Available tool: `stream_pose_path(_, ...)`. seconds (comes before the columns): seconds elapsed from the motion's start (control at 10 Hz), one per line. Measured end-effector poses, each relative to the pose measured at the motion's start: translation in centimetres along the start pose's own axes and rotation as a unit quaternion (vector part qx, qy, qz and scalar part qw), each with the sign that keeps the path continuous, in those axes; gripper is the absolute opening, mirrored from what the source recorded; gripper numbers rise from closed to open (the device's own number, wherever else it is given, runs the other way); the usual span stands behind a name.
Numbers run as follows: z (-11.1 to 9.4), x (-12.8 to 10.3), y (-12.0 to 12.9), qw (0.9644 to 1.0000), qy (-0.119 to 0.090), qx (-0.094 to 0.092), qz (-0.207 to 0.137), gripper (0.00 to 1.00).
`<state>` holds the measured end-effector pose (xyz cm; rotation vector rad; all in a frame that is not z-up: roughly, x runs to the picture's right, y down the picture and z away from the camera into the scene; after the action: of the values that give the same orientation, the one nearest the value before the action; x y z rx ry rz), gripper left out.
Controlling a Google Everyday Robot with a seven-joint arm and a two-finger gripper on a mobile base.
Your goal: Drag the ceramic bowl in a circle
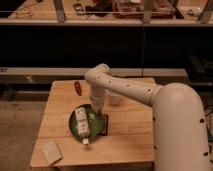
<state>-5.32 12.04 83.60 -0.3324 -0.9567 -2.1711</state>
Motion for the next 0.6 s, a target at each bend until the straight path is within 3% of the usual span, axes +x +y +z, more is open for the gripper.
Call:
stream_pose_path(0.3, 0.1, 3.3, -5.5, 0.999, 0.008, 0.022, -0.039, 0.17)
stream_pose_path(0.6, 2.1, 7.4, -7.0, 0.9984, 0.009, 0.047, -0.029, 0.17)
